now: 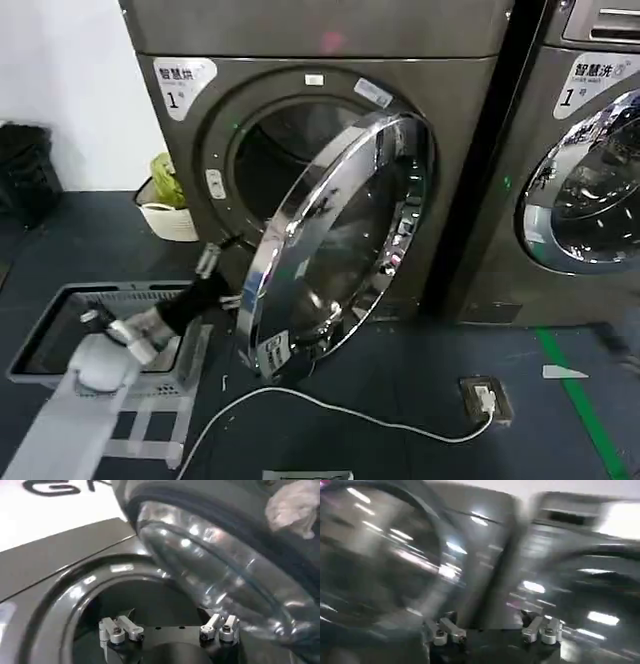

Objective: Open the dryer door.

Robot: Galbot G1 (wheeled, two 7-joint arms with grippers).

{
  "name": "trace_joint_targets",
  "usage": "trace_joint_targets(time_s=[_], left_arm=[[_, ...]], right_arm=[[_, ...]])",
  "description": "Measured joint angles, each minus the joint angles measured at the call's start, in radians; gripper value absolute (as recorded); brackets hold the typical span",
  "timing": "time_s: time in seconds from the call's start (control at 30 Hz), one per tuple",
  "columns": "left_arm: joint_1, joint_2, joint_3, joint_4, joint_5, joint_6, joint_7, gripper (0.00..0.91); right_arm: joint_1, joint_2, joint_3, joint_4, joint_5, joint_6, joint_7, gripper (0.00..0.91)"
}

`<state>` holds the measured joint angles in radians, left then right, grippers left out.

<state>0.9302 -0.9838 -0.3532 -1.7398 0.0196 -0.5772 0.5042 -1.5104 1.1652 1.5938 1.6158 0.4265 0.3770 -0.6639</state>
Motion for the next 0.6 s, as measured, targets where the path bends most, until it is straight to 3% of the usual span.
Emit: trace_joint_targets(time_s=[0.17,0.27,0.4,0.53,0.6], left_arm=[[-0.042,-0.022,0.072,0.027,0.002,-0.01,-0.001,0.907],[-0.073,-0.044,0.119,0.042,0.005,-0.012,0.0,0.907],[-0.123,-0.072,0.185,0.063,0.009,-0.009,0.0,0.907],[-0.179,-0.103,0.259,0.087,0.013,-0.008,0.0,0.907],[-0.207,-0.12,0.302,0.1,0.015,-0.008,0.0,0.907]], right_arm=[[-0.007,0.076,0.143,0.002,-0.206,-0.129,0.359,0.907],[0.005,0.118,0.21,-0.022,-0.321,-0.133,0.516,0.907],[-0.005,0.159,0.297,-0.05,-0.372,-0.15,0.649,0.907],[-0.044,0.165,0.375,-0.077,-0.399,-0.125,0.733,0.907],[-0.068,0.163,0.41,-0.087,-0.407,-0.162,0.786,0.907]])
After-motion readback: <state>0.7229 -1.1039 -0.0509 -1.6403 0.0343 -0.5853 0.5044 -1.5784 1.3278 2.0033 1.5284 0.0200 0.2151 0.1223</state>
